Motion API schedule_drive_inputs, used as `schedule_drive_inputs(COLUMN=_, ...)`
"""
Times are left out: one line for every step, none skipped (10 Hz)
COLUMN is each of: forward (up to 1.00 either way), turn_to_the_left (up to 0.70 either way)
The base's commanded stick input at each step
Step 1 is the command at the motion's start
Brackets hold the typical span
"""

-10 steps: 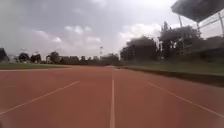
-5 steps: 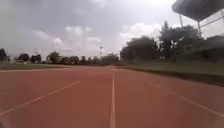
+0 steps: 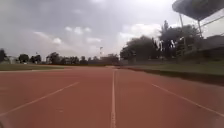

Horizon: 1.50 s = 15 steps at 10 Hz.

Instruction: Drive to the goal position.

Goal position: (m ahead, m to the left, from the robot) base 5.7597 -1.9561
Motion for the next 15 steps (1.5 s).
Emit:
schedule_drive_inputs(forward=0.45, turn_to_the_left=0.00)
schedule_drive_inputs(forward=0.45, turn_to_the_left=0.00)
schedule_drive_inputs(forward=0.45, turn_to_the_left=0.00)
schedule_drive_inputs(forward=0.45, turn_to_the_left=0.00)
schedule_drive_inputs(forward=0.45, turn_to_the_left=0.00)
schedule_drive_inputs(forward=0.45, turn_to_the_left=0.00)
schedule_drive_inputs(forward=0.45, turn_to_the_left=0.00)
schedule_drive_inputs(forward=0.45, turn_to_the_left=0.00)
schedule_drive_inputs(forward=0.45, turn_to_the_left=0.00)
schedule_drive_inputs(forward=0.45, turn_to_the_left=0.00)
schedule_drive_inputs(forward=0.45, turn_to_the_left=0.00)
schedule_drive_inputs(forward=0.45, turn_to_the_left=0.00)
schedule_drive_inputs(forward=0.45, turn_to_the_left=0.00)
schedule_drive_inputs(forward=0.45, turn_to_the_left=0.00)
schedule_drive_inputs(forward=0.45, turn_to_the_left=0.00)
